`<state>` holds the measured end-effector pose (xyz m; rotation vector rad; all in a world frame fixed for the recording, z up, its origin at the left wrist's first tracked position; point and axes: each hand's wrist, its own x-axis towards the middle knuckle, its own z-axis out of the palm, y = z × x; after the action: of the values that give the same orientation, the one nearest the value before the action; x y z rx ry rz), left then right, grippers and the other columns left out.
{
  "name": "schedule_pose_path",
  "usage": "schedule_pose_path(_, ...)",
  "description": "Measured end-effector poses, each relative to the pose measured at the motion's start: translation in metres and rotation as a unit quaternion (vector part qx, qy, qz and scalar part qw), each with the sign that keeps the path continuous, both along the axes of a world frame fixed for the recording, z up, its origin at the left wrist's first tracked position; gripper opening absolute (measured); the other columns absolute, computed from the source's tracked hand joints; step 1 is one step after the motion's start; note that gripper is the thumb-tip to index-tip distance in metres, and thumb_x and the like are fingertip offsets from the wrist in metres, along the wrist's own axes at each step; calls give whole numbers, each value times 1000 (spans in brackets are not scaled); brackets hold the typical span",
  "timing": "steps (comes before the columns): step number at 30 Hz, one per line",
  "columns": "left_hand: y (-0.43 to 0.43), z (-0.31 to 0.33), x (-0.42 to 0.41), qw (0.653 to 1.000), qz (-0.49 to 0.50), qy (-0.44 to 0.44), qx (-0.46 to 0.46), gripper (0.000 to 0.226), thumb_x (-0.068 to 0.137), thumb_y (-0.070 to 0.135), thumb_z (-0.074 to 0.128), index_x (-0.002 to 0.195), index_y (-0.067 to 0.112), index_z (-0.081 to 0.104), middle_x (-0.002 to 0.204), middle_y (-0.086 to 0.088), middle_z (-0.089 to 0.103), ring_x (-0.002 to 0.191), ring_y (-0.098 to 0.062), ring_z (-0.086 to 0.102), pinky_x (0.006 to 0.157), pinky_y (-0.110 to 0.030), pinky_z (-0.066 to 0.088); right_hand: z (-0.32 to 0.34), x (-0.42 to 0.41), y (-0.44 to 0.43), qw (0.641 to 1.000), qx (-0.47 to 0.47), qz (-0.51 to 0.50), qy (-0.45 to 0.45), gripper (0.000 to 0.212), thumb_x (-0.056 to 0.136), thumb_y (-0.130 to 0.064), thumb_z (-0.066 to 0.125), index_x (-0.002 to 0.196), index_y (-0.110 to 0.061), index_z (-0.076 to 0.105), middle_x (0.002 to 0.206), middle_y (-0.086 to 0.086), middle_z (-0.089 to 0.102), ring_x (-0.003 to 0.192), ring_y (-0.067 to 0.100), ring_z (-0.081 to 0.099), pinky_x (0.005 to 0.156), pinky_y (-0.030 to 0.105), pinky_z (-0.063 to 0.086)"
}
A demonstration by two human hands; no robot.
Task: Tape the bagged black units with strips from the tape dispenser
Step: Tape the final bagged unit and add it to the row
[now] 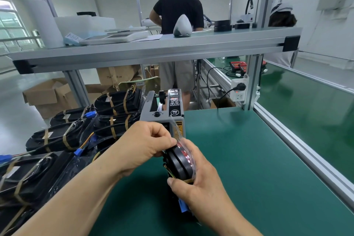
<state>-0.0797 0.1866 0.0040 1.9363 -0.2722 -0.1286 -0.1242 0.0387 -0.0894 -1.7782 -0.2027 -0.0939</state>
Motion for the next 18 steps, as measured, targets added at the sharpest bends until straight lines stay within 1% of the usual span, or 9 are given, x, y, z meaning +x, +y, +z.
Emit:
schedule_pose_path(3,2,-2,0,999,9,-23,25,17,83,7,74,76,-5,63,70,-15,60,68,-22,54,70,-36,48,0,0,1,1000,-2,4,0,92,58,-42,68,145,-47,36,133,-19,57,114,-1,60,101,27,50)
schedule_pose_path(6,3,-4,-2,997,24,-50,57,17,80,14,77,74,4,65,63,-6,57,62,-17,52,66,-35,48,0,0,1,1000,-3,6,1,93,58,-43,68,145,-47,36,134,-19,56,115,-1,60,100,26,49)
schedule_pose_path(8,3,-6,-4,995,34,-61,72,19,77,23,78,71,12,64,62,-1,55,61,-15,51,66,-38,49,0,0,1,1000,-2,4,1,93,57,-44,67,145,-48,36,134,-20,56,114,-2,60,99,24,50)
schedule_pose_path(10,1,-9,-6,994,51,-63,71,18,72,31,74,74,17,63,67,-1,56,65,-15,52,71,-45,53,0,-1,1,1000,-3,1,1,93,57,-44,67,145,-48,36,134,-20,56,115,-2,60,100,25,49)
schedule_pose_path(12,-3,-13,-7,994,78,-53,58,24,67,35,71,84,21,62,74,0,56,69,-15,52,78,-48,53,0,0,1,1000,-2,-3,3,94,56,-44,67,145,-48,36,134,-20,57,117,-1,59,103,28,48)
schedule_pose_path(14,-5,-17,-7,995,95,-31,21,27,62,35,67,85,21,62,76,-2,56,71,-16,52,78,-47,52,1,0,1,1000,-3,-5,4,93,57,-44,68,144,-48,36,134,-20,57,118,-1,59,104,30,48)
schedule_pose_path(16,-8,-21,-8,995,95,-16,-14,17,65,30,67,79,20,65,75,-3,56,71,-16,50,72,-41,47,1,0,1,1000,-4,-5,7,93,57,-43,68,144,-48,36,135,-19,57,118,0,59,105,31,48)
schedule_pose_path(18,-10,-25,-6,993,112,-22,-37,6,77,22,70,74,18,66,72,-3,59,70,-16,51,70,-36,45,1,0,2,1000,-13,-4,5,93,58,-42,68,145,-47,36,135,-17,57,119,2,59,105,33,48)
